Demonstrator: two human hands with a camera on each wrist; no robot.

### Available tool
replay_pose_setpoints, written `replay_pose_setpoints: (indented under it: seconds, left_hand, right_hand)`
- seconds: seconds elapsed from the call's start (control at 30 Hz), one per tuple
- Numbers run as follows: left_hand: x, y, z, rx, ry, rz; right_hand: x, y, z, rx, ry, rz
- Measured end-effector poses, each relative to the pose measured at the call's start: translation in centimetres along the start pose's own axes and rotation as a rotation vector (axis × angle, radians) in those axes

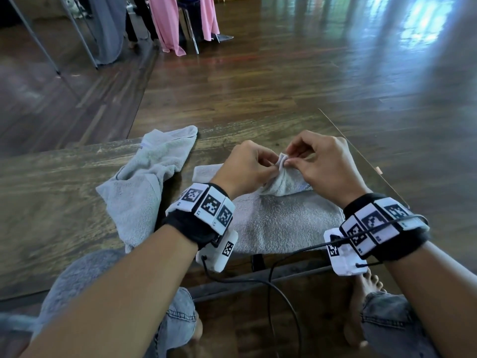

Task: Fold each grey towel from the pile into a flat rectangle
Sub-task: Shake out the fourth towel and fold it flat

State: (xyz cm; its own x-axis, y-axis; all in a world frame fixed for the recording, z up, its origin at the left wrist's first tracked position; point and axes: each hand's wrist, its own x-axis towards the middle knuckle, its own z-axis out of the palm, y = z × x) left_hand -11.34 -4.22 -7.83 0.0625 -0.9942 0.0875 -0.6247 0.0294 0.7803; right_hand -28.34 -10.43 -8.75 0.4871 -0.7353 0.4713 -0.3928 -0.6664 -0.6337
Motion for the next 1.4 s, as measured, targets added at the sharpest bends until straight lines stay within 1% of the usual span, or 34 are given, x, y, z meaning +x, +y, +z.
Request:
replay_pose_setpoints:
  seconds: [0.13,0.37,0.47,0.67,0.73,0.8,0.87,1.0,1.1,1.23,1.33,1.4]
  left_hand:
    - [0.2,-0.2,0.2,0.068,-0.007,0.013]
    - [0.4,-0.2,0.5,0.152,-0.039,0.065]
    - [0.3,-0.1,0.4,0.172,-0.044,0.093]
    - [0.2,0.1,0.4,0.224,-0.036,0.103]
    - [0.3,0.2,0.4,0.222,0.019,0.111]
    - [0.4,0.3,0.3,0.163,0.085,0.11]
    - [0.4,0.5,0.1,0.118,0.091,0.116]
    - [0.3,0.2,0.5,0.226,0.009,0.129]
    - [0.4,-0.3,0.7,0.286,-0.006,0.128]
    - [0.9,-0.8,-0.2,0.362,0.044,0.11]
    - [0.9,-1.2,-0.7,0.428,0.092,0.136]
    - [0.9,-1.5,-1.1,0.475,0.102,0.126]
  right_hand:
    - [-0.1,-0.1,-0.1,-0.02,-0.031,-0.039]
    - [-0.1,0.2,-0.3,0.007,-0.118,0.023]
    - [0.0,0.4,-0.4,-0.026,-0.157,0.027]
    - [0.2,0.8,-0.5,-0.082,-0.208,-0.013]
    - [0.2,0.9,-0.6,-0.076,-0.187,-0.013]
    - [0.3,1.1,-0.7,-0.078,-0.157,-0.017]
    - [0.3,1.3,-0.8,-0.084,-0.13,-0.018]
    - [0.3,1.4,-1.0,-0.084,-0.121,-0.007]
    - [0.4,1.2,-1.2,-0.085,-0.113,-0.006]
    - [0.9,1.6,-2.5,-0.087,-0.042,0.015]
    - [1.2,2.2,-3.6,-0.067,0.064,0.041]
    - [1.2,2.6,-4.0,-0.069,0.121,0.042]
